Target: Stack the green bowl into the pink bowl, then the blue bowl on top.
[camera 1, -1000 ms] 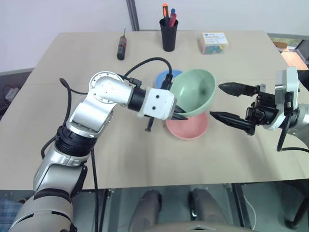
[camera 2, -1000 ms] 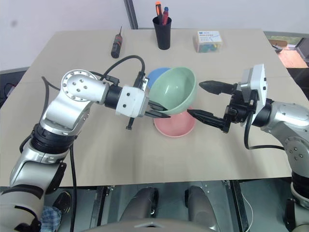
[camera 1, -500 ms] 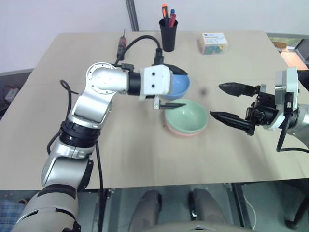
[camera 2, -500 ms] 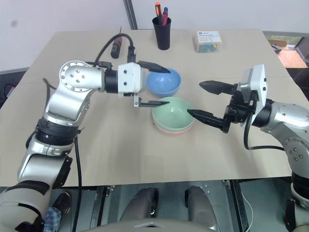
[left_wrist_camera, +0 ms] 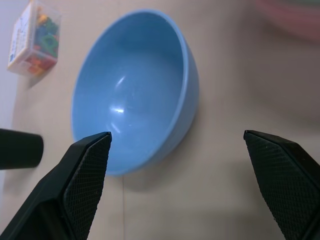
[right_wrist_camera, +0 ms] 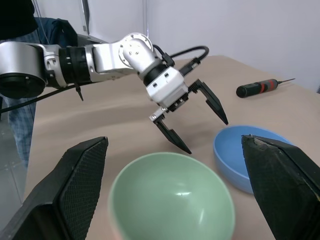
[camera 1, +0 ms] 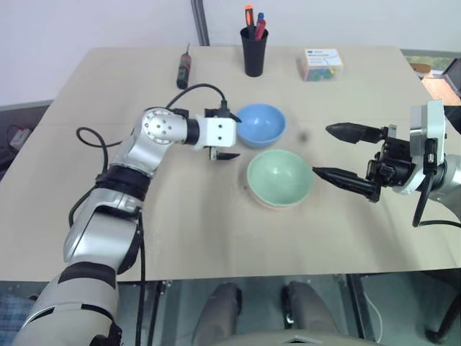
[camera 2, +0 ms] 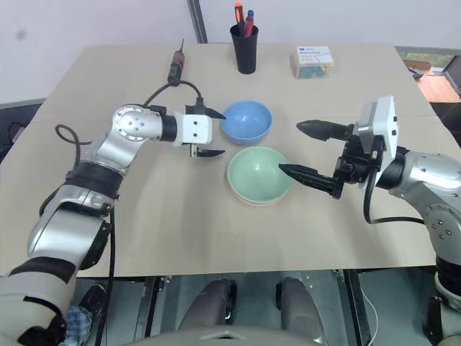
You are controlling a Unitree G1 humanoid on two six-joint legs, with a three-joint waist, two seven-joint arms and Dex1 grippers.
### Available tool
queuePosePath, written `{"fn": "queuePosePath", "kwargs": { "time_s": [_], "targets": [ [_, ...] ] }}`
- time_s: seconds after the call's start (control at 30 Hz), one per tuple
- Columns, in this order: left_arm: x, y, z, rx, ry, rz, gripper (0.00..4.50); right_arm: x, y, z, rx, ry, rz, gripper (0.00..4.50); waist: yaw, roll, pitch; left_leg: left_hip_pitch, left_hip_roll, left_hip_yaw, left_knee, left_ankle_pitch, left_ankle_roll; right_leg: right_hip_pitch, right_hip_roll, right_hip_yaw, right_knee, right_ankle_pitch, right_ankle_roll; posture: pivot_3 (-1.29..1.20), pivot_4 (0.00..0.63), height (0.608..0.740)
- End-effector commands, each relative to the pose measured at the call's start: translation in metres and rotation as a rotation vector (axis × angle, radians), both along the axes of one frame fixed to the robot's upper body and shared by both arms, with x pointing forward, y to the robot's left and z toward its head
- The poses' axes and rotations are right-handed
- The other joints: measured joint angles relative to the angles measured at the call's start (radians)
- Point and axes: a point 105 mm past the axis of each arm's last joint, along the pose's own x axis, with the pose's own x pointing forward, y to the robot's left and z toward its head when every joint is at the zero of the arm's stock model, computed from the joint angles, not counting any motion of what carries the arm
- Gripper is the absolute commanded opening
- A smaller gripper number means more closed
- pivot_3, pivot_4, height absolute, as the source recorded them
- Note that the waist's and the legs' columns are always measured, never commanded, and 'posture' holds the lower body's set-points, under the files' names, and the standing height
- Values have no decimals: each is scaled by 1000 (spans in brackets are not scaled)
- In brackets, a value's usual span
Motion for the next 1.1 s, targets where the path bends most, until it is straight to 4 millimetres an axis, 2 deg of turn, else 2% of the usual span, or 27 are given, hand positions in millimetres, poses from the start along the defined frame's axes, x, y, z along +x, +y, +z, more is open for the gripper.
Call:
{"fn": "queuePosePath", "kwargs": {
  "time_s": [0.03,0.4,0.5,0.77,0.8,0.97,1.1],
  "targets": [
    [8,-8,9,-28,-45,-8,4487,-5,-2,9,1,-53,-10,4500,0,0,0,0,0,0,0,0,0,0,0,0,0,0,0,0,150,712],
    [21,-20,-2,46,-47,1,4487,-7,-2,6,-5,-51,-27,4500,-4,0,0,0,-1,1,0,0,0,0,0,0,1,0,0,0,150,712],
    [21,-23,-1,40,-46,-8,3700,-8,-3,5,-5,-52,-32,4500,-3,0,0,0,-1,1,0,0,0,-1,0,0,1,0,0,0,150,712],
    [22,-17,-5,61,-17,10,216,-7,-3,4,-6,-48,-33,4500,-3,0,0,0,-1,1,1,0,0,-1,0,0,2,0,0,0,150,712],
    [22,-16,-5,63,-16,11,61,-7,-3,4,-5,-48,-32,4500,-3,0,0,0,-1,1,1,0,0,-1,0,0,2,0,0,0,150,712],
    [20,-13,-1,55,-32,-6,61,-6,-2,4,-3,-48,-25,4500,-3,-1,0,0,-1,0,1,0,0,-1,0,0,4,0,0,0,150,712],
    [7,-16,17,53,-78,-127,61,-7,-3,4,-10,-45,-25,4500,-3,-1,0,0,-1,0,2,0,0,-1,0,0,5,0,0,0,150,712]
  ]
}}
